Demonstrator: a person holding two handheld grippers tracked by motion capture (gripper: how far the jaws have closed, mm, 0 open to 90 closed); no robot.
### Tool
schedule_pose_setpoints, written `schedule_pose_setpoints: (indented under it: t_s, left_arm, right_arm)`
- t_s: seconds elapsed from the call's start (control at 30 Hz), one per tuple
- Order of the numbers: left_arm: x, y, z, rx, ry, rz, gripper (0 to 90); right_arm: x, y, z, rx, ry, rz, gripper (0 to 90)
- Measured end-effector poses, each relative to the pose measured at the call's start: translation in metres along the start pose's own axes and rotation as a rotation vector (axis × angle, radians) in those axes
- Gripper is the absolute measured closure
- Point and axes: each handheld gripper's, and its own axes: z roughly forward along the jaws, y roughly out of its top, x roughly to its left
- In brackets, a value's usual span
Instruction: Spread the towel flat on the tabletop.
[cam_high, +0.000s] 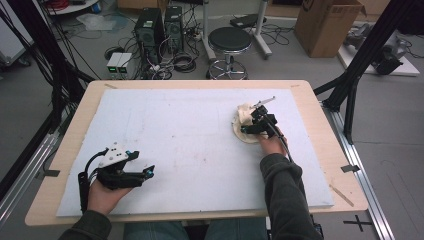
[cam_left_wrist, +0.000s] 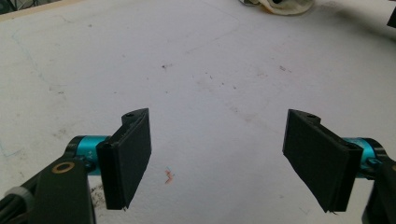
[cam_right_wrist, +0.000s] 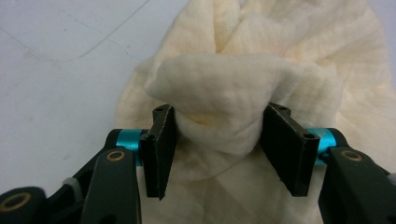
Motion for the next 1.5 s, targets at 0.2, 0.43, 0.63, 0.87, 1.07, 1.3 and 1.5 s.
schedule_pose_setpoints:
  t_s: [0.2, 0.43, 0.63, 0.87, 1.07, 1.3, 1.5]
  left_arm:
    - [0.0, 0.0, 0.001, 0.006, -0.003, 0.003, 24.2]
    - [-0.001, 0.0, 0.001, 0.006, -0.003, 0.008, 24.2]
    - [-0.001, 0.0, 0.0, 0.003, 0.0, 0.004, 24.2]
    - [0.0, -0.001, 0.0, -0.001, 0.003, 0.001, 24.2]
    - [-0.001, 0.0, -0.001, -0.003, 0.004, 0.006, 24.2]
    - [-0.002, -0.001, -0.001, -0.003, 0.006, 0.007, 24.2]
    - [-0.002, -0.001, -0.001, -0.003, 0.008, 0.013, 24.2]
  right_arm:
    - [0.001, 0.0, 0.002, 0.009, -0.002, 0.009, 58.3]
    - [0.002, 0.001, 0.001, 0.021, -0.043, -0.004, 75.4]
    - [-0.001, 0.0, -0.002, 0.016, -0.02, 0.027, 81.5]
    - [-0.002, 0.001, -0.017, -0.013, 0.023, 0.033, 82.1]
    - [0.003, 0.003, -0.03, -0.043, 0.056, 0.025, 82.1]
    - [0.008, 0.005, -0.038, -0.083, 0.094, 0.014, 82.1]
    - [0.018, 0.008, -0.048, -0.128, 0.14, 0.005, 82.1]
